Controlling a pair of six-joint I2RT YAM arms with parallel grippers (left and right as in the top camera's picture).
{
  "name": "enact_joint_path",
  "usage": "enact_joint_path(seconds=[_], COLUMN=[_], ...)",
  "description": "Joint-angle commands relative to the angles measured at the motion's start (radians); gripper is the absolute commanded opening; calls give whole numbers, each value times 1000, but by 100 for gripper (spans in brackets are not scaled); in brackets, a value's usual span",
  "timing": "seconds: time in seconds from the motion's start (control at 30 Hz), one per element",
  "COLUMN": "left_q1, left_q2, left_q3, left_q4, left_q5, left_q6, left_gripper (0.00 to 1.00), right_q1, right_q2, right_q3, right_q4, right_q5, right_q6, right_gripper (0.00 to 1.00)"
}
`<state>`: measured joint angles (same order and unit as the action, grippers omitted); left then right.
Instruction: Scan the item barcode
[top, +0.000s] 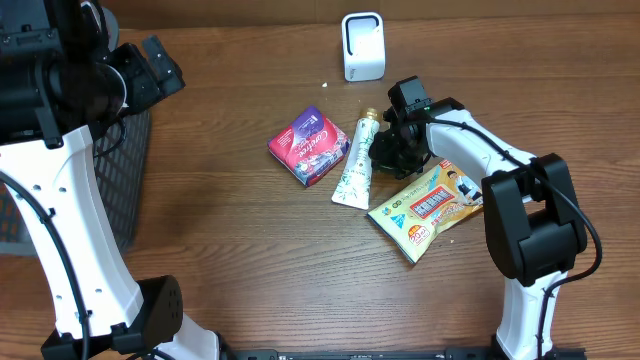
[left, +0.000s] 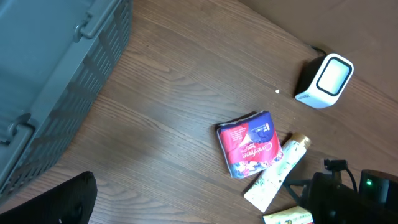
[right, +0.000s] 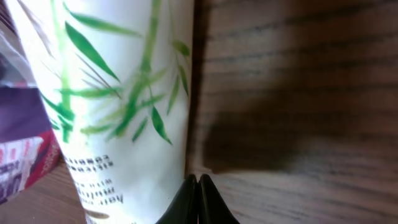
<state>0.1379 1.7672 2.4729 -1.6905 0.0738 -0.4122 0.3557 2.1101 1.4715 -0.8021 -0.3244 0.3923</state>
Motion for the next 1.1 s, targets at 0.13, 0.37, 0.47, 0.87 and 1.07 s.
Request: enact_joint_path(seconds=[0.13, 0.37, 0.47, 0.87, 1.07], left_q1=[-1, -1, -1, -1, -1], left_q2=[0, 0, 0, 0, 0], left_q3=[-3, -3, -3, -3, -3], left_q4=[1, 1, 1, 1, 1], left_q5=[-5, -5, -5, -5, -5], left_q6=[-3, -3, -3, -3, -3], left_gripper=[100, 100, 100, 100, 100], right_q1=[-2, -3, -3, -21, -77], right_q2=[-57, -42, -17, 119, 196], right_q3=[143, 167, 161, 93, 93], right_q4=[-93, -60, -59, 11, 21], right_q5=[-54, -224, -225, -220, -299], right_q6=[-25, -80, -79, -74, -68], right_gripper=[4, 4, 4, 4, 4])
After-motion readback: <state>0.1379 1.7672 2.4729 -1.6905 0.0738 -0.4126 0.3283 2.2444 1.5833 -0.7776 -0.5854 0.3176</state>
